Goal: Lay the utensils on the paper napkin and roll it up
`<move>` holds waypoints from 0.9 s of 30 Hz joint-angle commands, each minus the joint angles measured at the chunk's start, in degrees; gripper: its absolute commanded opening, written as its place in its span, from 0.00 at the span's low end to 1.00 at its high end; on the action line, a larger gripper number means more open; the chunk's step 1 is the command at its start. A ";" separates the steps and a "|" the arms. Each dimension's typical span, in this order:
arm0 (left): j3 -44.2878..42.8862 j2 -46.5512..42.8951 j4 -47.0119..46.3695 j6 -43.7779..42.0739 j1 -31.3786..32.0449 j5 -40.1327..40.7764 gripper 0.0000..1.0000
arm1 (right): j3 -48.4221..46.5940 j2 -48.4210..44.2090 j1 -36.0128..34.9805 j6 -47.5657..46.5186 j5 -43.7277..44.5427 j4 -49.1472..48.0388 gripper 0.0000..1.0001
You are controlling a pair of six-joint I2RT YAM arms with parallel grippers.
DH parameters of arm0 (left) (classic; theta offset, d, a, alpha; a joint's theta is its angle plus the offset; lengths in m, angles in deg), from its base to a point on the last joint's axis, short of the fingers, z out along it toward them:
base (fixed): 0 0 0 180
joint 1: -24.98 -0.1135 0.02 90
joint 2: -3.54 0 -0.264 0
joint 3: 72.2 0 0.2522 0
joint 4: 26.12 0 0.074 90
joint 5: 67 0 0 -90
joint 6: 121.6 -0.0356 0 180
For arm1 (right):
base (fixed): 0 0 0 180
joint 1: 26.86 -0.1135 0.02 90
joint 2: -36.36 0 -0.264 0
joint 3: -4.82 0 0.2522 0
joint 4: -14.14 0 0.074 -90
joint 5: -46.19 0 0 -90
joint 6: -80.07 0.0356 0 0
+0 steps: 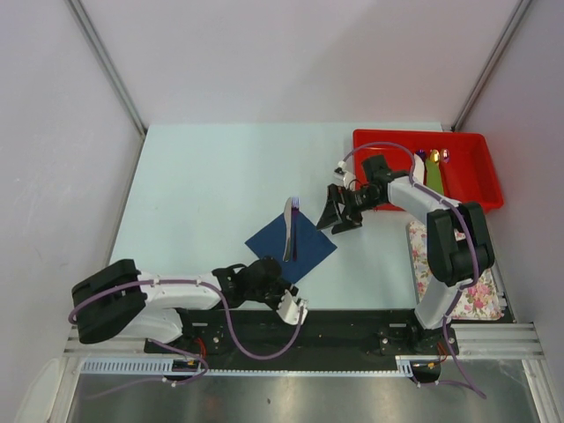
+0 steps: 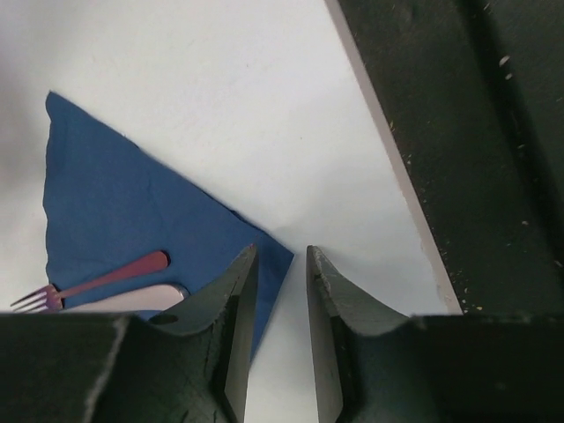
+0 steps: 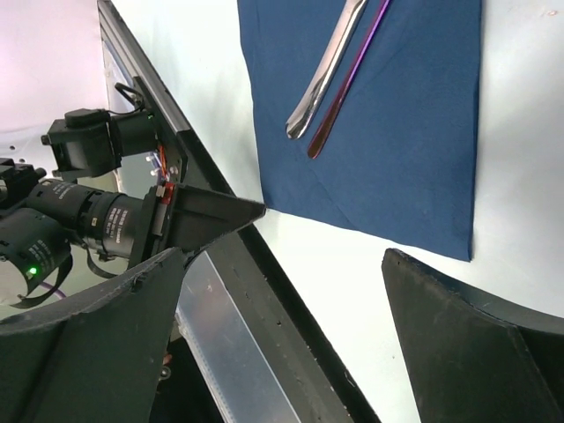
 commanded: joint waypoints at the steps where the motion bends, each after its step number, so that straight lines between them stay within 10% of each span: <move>1: 0.95 1.32 -3.98 -2.05 0.48 4.50 0.32 | -1.67 0.83 0.16 0.34 -1.46 -0.39 1.00; 12: -0.01 -1.39 -2.93 1.37 0.40 1.43 0.00 | -2.20 2.06 0.34 0.60 -0.58 -0.13 1.00; 27: -12.57 2.46 2.09 8.32 -10.93 -7.36 0.00 | -0.44 3.12 0.25 1.48 -0.75 -1.44 0.99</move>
